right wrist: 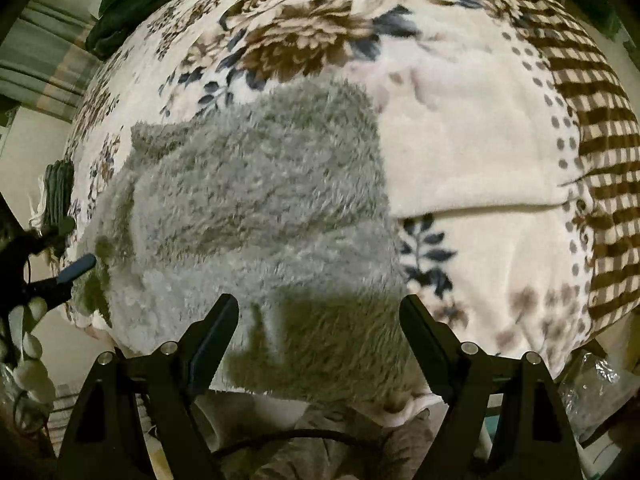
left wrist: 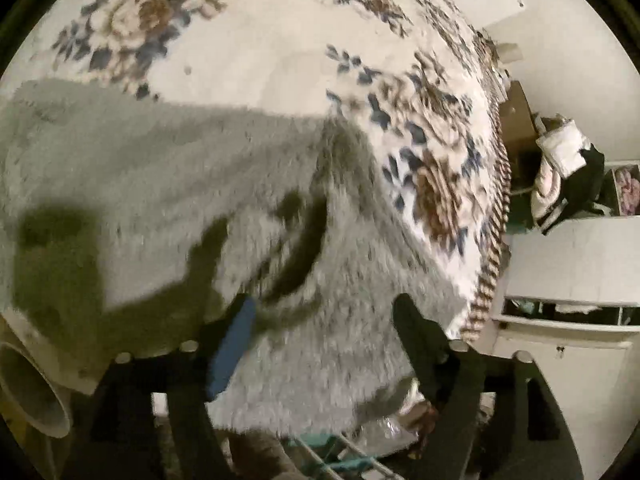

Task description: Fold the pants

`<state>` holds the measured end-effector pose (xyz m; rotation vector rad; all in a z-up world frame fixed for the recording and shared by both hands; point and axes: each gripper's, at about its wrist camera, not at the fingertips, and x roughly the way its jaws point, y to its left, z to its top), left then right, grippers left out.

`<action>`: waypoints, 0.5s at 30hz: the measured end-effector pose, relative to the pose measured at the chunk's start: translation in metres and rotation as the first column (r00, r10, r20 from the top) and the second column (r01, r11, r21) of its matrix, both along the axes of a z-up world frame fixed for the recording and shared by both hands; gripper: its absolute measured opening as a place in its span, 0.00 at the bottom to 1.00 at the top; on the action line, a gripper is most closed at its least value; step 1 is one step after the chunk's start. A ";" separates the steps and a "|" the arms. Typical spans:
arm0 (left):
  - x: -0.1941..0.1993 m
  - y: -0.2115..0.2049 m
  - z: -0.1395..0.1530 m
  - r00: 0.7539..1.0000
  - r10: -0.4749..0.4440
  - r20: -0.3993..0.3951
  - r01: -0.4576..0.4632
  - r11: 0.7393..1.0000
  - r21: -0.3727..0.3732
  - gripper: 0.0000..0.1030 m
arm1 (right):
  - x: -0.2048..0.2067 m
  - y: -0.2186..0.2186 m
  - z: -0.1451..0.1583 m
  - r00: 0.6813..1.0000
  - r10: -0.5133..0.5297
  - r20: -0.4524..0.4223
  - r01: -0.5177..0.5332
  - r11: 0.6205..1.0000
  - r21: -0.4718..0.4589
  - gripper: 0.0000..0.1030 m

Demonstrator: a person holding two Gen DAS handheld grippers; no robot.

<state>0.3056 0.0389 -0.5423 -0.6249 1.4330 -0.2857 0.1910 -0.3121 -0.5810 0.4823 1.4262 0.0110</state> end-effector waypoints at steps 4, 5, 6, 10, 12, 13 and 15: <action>0.030 -0.024 -0.054 0.990 -0.084 -0.114 0.090 0.994 0.056 0.72 | 0.008 0.003 -0.004 1.000 -0.004 -0.001 0.004 1.000 -0.001 0.82; 0.034 -0.030 -0.070 0.983 -0.099 -0.156 0.107 0.993 0.045 0.72 | 0.010 0.003 -0.006 1.000 -0.008 -0.004 0.008 1.000 -0.001 0.82; 0.033 -0.030 -0.075 0.982 -0.101 -0.161 0.108 0.993 0.038 0.66 | 0.011 0.003 -0.007 1.000 -0.014 -0.006 0.014 1.000 -0.001 0.82; 0.031 -0.024 -0.043 0.996 -0.092 -0.007 0.093 0.995 0.030 0.12 | 0.016 0.000 -0.012 0.999 -0.041 -0.006 0.041 0.999 0.011 0.82; 0.030 -0.011 -0.019 0.995 -0.053 0.085 0.051 0.998 0.030 0.12 | 0.017 0.001 -0.014 0.999 -0.036 -0.006 0.036 0.999 0.007 0.82; 0.031 -0.005 -0.015 0.994 -0.041 0.100 0.038 0.999 0.030 0.12 | 0.018 0.002 -0.015 1.000 -0.031 -0.007 0.031 1.000 0.004 0.82; 0.032 0.010 -0.026 0.996 -0.013 0.086 0.007 0.997 0.072 0.13 | 0.020 0.005 -0.015 1.000 -0.025 -0.007 0.025 1.000 0.007 0.82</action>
